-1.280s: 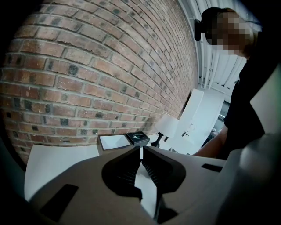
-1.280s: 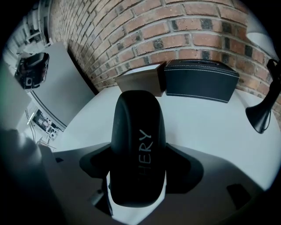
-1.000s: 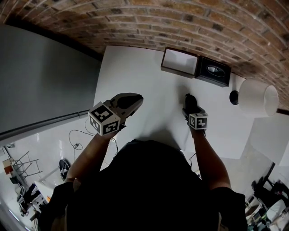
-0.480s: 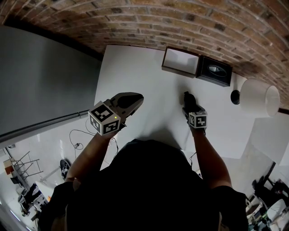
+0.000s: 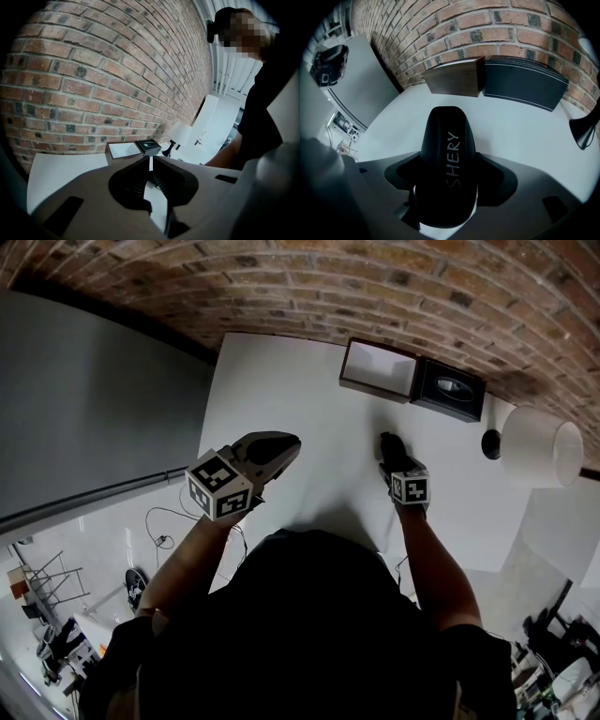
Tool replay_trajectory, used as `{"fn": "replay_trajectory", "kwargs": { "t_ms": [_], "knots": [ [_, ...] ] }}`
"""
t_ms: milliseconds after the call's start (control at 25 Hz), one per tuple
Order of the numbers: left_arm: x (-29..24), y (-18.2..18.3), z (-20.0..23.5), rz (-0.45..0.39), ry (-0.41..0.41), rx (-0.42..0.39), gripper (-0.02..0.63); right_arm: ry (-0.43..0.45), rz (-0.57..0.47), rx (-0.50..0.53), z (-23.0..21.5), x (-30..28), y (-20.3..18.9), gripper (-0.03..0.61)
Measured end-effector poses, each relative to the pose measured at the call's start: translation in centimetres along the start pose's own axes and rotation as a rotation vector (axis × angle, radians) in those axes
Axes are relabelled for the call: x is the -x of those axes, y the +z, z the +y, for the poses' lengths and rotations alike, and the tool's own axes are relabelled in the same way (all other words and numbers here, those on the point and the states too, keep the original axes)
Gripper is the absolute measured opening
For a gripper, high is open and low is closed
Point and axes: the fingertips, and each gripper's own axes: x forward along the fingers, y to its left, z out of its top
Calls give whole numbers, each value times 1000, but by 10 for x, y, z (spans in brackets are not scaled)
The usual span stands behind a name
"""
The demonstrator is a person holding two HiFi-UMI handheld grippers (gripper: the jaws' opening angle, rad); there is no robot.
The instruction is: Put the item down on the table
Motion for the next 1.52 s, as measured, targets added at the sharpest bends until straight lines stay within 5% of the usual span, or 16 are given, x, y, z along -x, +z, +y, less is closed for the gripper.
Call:
{"fn": "replay_trajectory", "kwargs": {
  "t_ms": [1520],
  "knots": [
    [-5, 0, -59, -28, -20, -29, 40, -1, -92, 26, -8, 51, 2, 364]
  ]
}}
